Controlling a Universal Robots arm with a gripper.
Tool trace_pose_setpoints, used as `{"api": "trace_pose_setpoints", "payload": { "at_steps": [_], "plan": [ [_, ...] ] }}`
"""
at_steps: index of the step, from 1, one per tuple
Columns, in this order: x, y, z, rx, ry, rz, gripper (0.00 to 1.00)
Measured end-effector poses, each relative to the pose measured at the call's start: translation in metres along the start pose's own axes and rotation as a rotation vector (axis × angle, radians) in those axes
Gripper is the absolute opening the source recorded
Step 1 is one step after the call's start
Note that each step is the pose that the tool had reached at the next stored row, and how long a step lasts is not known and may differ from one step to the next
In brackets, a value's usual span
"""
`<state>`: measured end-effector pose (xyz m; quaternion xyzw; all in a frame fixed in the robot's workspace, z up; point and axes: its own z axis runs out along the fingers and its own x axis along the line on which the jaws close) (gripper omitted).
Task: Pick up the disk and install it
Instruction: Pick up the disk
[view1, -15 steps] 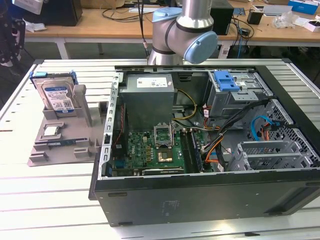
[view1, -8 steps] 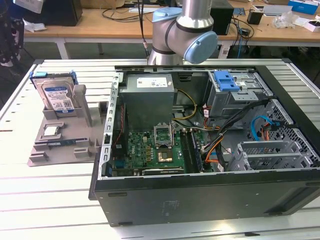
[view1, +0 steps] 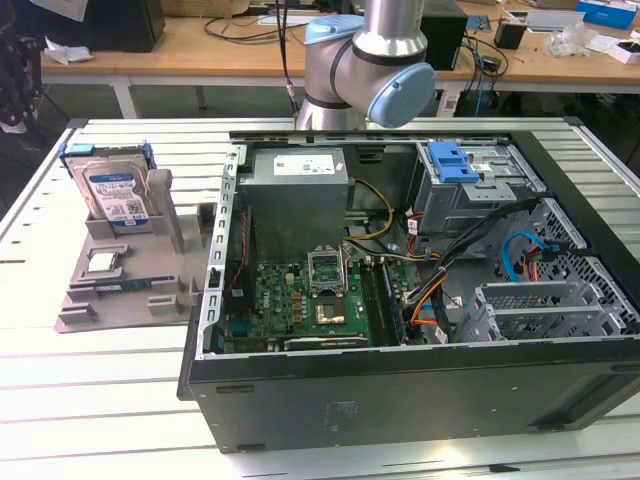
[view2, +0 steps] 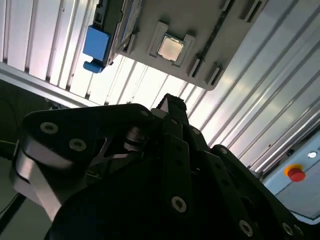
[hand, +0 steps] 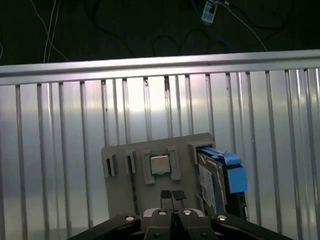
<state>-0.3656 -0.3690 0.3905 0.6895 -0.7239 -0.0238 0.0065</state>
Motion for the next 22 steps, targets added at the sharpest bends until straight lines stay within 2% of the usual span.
{"api": "trace_pose_setpoints", "payload": {
  "at_steps": [6,9,15,16,17,18,19,22],
  "plan": [
    [0.0,0.0,0.0,-0.0018,0.0034,-0.079,0.11],
    [0.0,0.0,0.0,-0.0022,0.0042,-0.096,0.11],
    [0.0,0.0,0.0,-0.0023,0.0043,-0.099,0.11],
    [0.0,0.0,0.0,-0.0023,0.0044,-0.1,0.17],
    [0.0,0.0,0.0,-0.0023,0.0044,-0.1,0.17],
    [0.0,0.0,0.0,-0.0023,0.0044,-0.1,0.24],
    [0.0,0.0,0.0,-0.0023,0.0044,-0.1,0.24],
    [0.0,0.0,0.0,-0.0024,0.0045,-0.101,0.42]
  ]
}}
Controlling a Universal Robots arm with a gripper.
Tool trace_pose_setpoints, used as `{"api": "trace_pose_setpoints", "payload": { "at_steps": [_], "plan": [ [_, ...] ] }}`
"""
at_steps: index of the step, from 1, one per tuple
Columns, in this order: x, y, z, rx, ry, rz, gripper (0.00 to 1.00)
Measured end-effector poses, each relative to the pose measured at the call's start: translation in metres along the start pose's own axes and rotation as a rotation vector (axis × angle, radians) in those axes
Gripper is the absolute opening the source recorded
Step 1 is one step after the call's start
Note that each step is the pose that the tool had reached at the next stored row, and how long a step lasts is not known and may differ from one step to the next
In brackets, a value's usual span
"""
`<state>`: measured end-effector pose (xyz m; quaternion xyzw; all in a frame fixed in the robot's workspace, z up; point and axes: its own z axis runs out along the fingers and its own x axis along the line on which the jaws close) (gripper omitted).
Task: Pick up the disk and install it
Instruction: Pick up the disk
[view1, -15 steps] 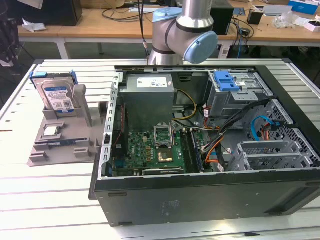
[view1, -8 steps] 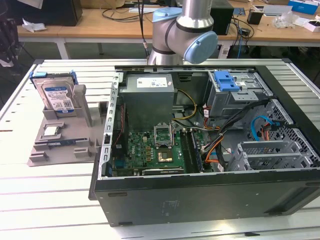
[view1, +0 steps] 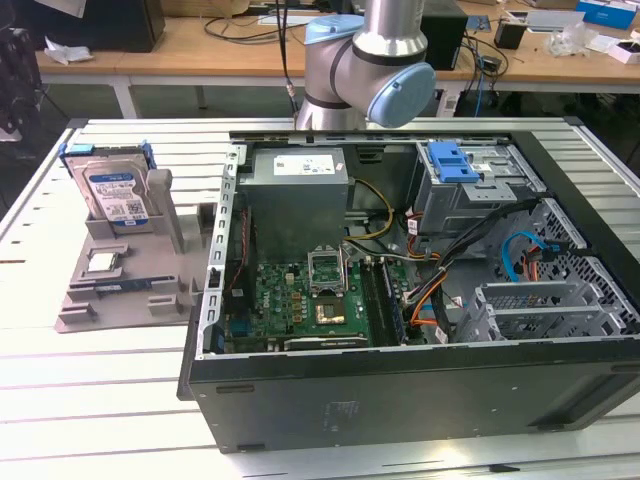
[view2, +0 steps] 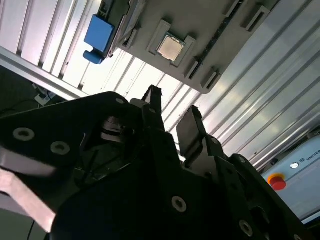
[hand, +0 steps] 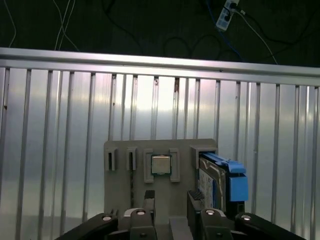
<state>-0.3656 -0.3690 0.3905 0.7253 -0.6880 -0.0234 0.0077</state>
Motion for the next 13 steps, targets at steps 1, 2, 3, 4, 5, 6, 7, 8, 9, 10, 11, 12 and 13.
{"api": "trace_pose_setpoints", "payload": {
  "at_steps": [1,2,3,4,5,6,7,8,9,10,11,12,13],
  "plan": [
    [0.0,0.0,0.0,0.0,0.0,0.0,0.47],
    [0.0,0.0,0.0,0.0,0.0,-0.001,0.47],
    [0.0,0.0,0.0,0.0,0.0,-0.001,0.54],
    [0.0,0.0,0.0,0.0,0.0,-0.001,0.54],
    [0.0,0.0,0.0,-0.0001,0.0,-0.002,0.54],
    [0.0,0.0,0.0,0.0,0.0,-0.002,0.54],
    [0.0,0.0,0.0,0.0,0.0001,-0.003,0.54],
    [0.0,0.0,0.0,0.0,0.0001,-0.003,0.54],
    [0.0,0.0,0.0,0.0,0.0001,-0.003,0.54],
    [-0.0005,-0.0001,0.0001,0.0,0.0001,-0.003,0.54],
    [-0.0012,-0.0001,0.0001,0.0,0.0001,-0.003,0.54],
    [-0.0025,-0.0001,0.0002,0.0,0.0001,-0.003,0.54],
    [-0.0058,-0.0003,0.0004,-0.0001,0.0001,-0.003,0.54]
  ]
}}
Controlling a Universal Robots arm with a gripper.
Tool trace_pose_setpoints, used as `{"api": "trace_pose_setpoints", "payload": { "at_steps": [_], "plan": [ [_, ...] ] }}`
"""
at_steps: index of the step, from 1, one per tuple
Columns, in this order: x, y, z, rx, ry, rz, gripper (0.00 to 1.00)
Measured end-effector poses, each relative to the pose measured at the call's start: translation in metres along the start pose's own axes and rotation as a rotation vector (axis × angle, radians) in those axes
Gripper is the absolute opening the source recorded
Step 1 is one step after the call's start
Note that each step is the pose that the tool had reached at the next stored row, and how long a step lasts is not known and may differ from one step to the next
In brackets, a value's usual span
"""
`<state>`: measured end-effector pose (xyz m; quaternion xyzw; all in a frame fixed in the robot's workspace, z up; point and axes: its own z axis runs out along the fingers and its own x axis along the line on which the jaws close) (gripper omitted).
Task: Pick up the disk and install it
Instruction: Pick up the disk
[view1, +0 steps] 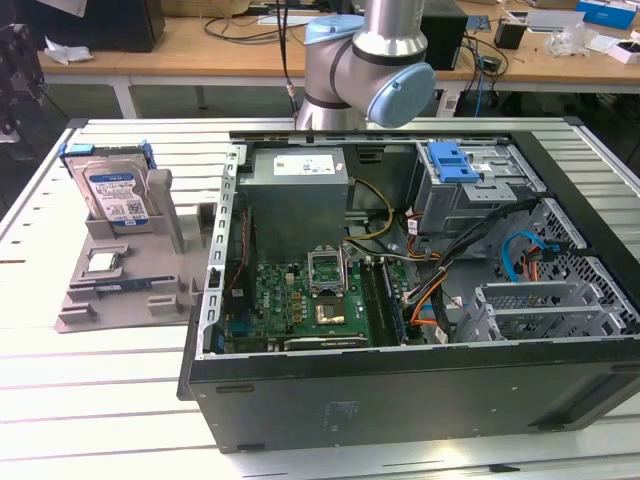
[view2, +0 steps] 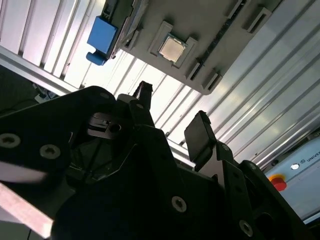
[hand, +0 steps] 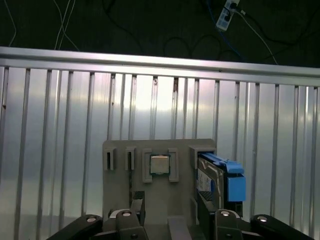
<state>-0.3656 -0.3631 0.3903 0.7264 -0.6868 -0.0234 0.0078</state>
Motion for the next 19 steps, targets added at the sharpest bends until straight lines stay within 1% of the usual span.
{"api": "trace_pose_setpoints", "payload": {
  "at_steps": [1,3,6,7,8,10,12,19],
  "plan": [
    [-0.0032,-0.0002,0.0001,-0.0001,0.0,0.0,0.54],
    [-0.0149,-0.0009,0.0008,0.0001,0.0,0.0,0.54],
    [-0.0279,-0.0017,0.0018,0.0001,0.0,0.0,0.54],
    [-0.0294,-0.0017,0.0019,0.0,0.0,0.0,0.54],
    [-0.0327,-0.0019,0.0023,0.0,0.0,0.0,0.54],
    [-0.035,-0.002,0.0027,0.0,-0.0001,0.0,0.54],
    [-0.0394,-0.0023,0.0034,0.0,0.0,0.0,0.54],
    [-0.0491,-0.003,0.0058,0.0,0.0,0.0,0.54]
  ]
}}
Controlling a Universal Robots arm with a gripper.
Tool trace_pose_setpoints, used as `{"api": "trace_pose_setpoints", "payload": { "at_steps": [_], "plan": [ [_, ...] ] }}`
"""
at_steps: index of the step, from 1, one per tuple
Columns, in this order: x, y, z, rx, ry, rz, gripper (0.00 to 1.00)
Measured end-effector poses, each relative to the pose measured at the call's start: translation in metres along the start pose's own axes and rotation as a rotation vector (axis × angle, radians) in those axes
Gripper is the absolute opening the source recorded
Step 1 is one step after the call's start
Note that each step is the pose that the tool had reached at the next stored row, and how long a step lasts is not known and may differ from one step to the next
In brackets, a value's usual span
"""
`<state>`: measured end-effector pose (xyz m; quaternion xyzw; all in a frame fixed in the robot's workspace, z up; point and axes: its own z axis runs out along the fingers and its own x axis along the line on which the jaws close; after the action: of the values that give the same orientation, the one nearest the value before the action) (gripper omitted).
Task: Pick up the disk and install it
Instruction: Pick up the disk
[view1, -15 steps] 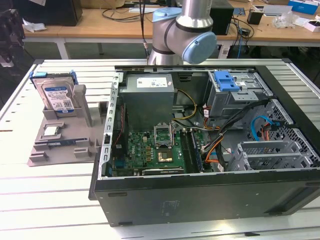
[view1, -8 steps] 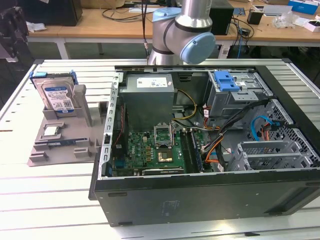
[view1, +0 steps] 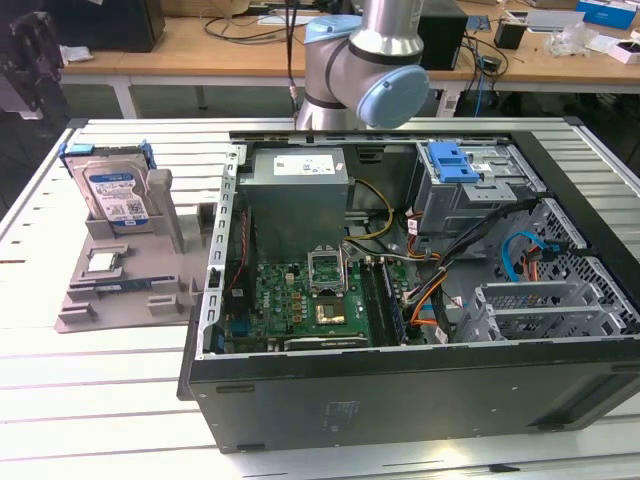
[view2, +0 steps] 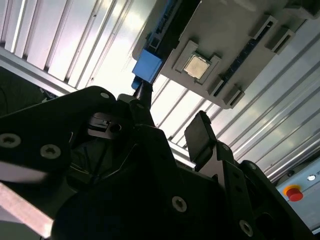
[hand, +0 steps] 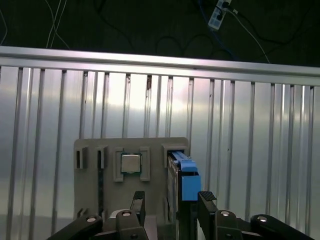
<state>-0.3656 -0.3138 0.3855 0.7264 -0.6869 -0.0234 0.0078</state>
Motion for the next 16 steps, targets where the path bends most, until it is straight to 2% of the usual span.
{"api": "trace_pose_setpoints", "payload": {
  "at_steps": [6,11,16],
  "plan": [
    [-0.0105,-0.0008,0.0042,0.0001,-0.0001,0.0,0.54],
    [-0.02,-0.0016,0.0112,0.0002,-0.0001,0.0,0.54],
    [-0.0216,-0.0022,0.0207,-0.0002,0.0009,0.0,0.54]
  ]
}}
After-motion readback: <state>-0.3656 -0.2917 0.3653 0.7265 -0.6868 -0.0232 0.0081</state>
